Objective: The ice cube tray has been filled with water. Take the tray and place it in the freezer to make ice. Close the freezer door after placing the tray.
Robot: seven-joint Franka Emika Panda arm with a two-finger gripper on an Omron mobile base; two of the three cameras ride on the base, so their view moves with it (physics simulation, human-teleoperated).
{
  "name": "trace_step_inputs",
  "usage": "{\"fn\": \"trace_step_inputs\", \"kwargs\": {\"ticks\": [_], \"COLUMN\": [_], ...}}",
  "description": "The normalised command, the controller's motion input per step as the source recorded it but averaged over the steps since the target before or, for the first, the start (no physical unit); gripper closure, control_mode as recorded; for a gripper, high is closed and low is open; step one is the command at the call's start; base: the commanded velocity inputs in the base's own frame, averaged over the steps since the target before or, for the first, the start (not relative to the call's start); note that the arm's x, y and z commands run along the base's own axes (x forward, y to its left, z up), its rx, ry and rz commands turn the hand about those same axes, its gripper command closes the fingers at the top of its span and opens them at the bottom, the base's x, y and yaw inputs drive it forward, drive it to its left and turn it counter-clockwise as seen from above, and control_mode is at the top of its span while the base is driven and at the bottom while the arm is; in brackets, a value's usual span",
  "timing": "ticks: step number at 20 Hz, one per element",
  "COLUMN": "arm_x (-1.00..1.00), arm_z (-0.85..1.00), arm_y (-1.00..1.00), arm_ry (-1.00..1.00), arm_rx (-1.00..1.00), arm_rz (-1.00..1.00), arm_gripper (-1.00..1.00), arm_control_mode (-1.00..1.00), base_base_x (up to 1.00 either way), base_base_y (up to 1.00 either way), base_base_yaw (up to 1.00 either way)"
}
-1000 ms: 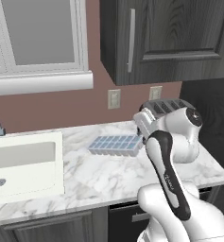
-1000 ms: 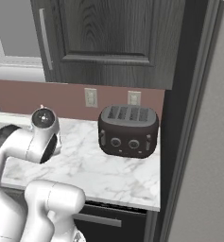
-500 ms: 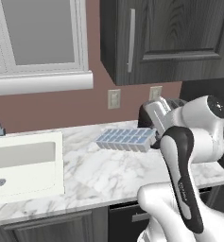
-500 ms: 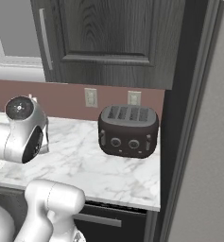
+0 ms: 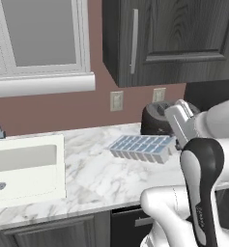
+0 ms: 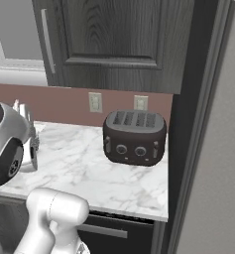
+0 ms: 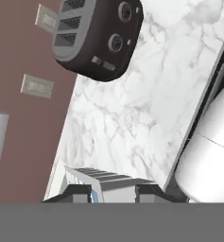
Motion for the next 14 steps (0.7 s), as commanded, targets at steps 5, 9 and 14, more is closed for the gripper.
{"fn": "trace_step_inputs", "kwargs": {"ticks": [5, 9, 14], "arm_x": [-0.50, -0.38, -0.33], "arm_z": [0.28, 0.31, 0.34], "arm_y": [-0.40, -0.50, -0.45], "arm_ry": [-0.09, -0.08, -0.07], "arm_rx": [0.00, 0.03, 0.06], "arm_rz": [-0.18, -0.18, -0.13], "arm_gripper": [1.00, 1.00, 1.00], "arm_control_mode": [-1.00, -1.00, -1.00], "base_base_x": [0.00, 0.00, 0.00], "base_base_y": [0.00, 0.00, 0.00], "base_base_yaw": [0.00, 0.00, 0.00]}}
